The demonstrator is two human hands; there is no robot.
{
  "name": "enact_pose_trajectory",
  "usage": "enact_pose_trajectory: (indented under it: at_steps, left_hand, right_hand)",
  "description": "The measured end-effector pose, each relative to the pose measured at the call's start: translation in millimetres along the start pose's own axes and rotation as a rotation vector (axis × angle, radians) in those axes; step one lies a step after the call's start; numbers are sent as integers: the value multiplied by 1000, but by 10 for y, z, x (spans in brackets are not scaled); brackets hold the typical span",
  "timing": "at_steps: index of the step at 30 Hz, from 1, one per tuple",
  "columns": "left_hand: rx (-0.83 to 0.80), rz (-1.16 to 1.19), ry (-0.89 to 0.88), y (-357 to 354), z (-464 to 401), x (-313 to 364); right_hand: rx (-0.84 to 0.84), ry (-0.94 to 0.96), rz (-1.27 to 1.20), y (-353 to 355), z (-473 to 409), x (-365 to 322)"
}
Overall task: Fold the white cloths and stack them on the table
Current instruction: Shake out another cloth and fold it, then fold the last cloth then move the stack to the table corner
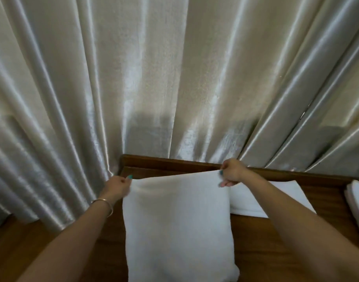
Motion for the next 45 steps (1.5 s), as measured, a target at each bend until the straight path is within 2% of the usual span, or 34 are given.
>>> enact_pose_trajectory:
  at_steps: [2, 5, 7, 9, 11, 12, 14, 16, 19, 21, 23, 26, 29, 32, 35, 40, 43, 45]
  left_hand:
    - [38, 137, 150, -206, -161, -258]
    - [41, 482, 364, -512, -350, -541]
    - [48, 537, 377, -652, -513, -587]
    - [86, 293, 215, -740, -644, -487]
    - [226, 35, -4, -809, -547, -294]
    - [269, -27, -121, -895, -448, -190]
    - [250, -62, -322, -1165, -256, 10]
    - [145, -114, -505, -1510, -96, 244]
    - [-119, -180, -785, -2067, 246, 662]
    - [-290, -172, -884, -2358, 488, 847]
    - [-413, -218, -937, -2620, 682, 951]
    - [-573, -423, -930, -3000, 894, 935]
    - [-590, -622, -893, -3200, 903, 828]
    - [-568, -726, -893, -3267, 897, 807]
    - [-558, -791, -887, -3281, 906, 854]
    - [-572, -817, -917, -3180, 961, 903]
    - [-539, -736, -919, -3079, 948, 945]
    - [-544, -666, -905, -3029, 929, 978]
  right_hand:
    - [59, -35, -85, -342, -243, 208]
    - [143, -7, -188, -738, -587, 395]
    - [182, 70, -308, -901, -692, 397]
    - [191, 217, -257, -1009, -746, 366]
    - [128, 365, -159, -1208, -655, 361]
    - [100, 405, -132, -1281, -561, 409]
    - [107, 493, -11, -1382, -315, 551]
    - [145, 565, 117, -1420, -71, 774]
    - [160, 592, 256, -1371, 289, 1078]
    - [157, 592, 283, -1308, 486, 1255]
    - [124, 597, 257, -1259, 646, 1406]
    - [70, 542, 202, -1195, 793, 1613]
    - [-24, 464, 161, -1216, 913, 1806]
    - [-28, 425, 183, -1215, 992, 1920]
    - [67, 509, 321, -1175, 1045, 1859]
    - [179, 768, 586, -1146, 1133, 1603]
    - [151, 879, 569, -1136, 1172, 1571]
    - [139, 885, 530, -1113, 1183, 1564]
Point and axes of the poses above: each hand's wrist, its own z-axis away from the middle knuckle, its own y-axis out of the back of the hand, x = y × z, the point moved 8 cm from there along -z, towards the middle knuckle, and after that the axes turned 6 degrees about -z, right-handed, at the moved point
